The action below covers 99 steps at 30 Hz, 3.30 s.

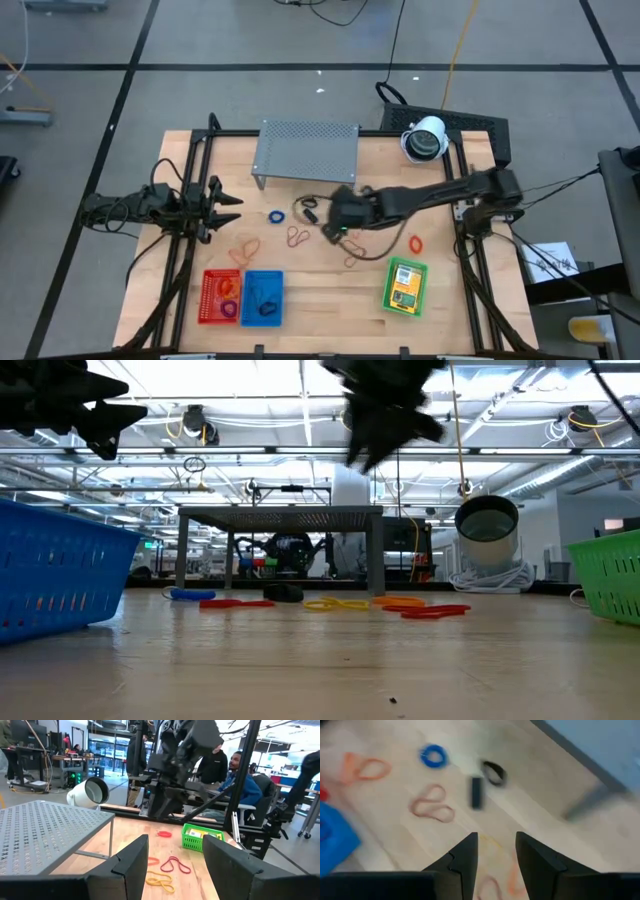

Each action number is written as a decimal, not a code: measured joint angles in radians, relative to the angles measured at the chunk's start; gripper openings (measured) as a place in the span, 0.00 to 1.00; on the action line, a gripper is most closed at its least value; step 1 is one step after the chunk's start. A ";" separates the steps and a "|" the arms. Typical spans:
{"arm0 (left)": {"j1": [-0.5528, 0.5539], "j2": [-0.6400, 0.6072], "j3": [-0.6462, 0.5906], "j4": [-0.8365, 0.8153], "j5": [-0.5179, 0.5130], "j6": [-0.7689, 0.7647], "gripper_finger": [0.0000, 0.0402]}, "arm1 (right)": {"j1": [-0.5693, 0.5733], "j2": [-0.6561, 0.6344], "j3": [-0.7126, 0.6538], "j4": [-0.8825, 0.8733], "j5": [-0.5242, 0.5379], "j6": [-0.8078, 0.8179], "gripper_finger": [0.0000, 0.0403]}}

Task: Pick & Place Office Desk Supplies
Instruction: Put the red spring keychain into the red bin

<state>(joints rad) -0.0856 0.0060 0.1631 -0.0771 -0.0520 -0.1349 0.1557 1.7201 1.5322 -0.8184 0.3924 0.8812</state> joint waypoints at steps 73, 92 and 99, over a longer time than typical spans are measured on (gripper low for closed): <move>0.000 0.000 0.000 0.000 0.000 0.000 0.49 | 0.014 -0.545 -0.990 0.172 -0.291 0.440 0.02; 0.000 0.000 0.000 0.000 0.000 0.000 0.49 | 0.051 -0.590 -0.991 0.555 -0.007 0.446 0.00; 0.000 0.000 0.000 0.000 0.000 0.000 0.49 | 0.051 -0.636 -0.991 0.704 0.102 0.397 0.00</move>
<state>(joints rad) -0.0856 0.0059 0.1631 -0.0772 -0.0520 -0.1349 0.2070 1.0841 0.5415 -0.1144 0.4945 1.2779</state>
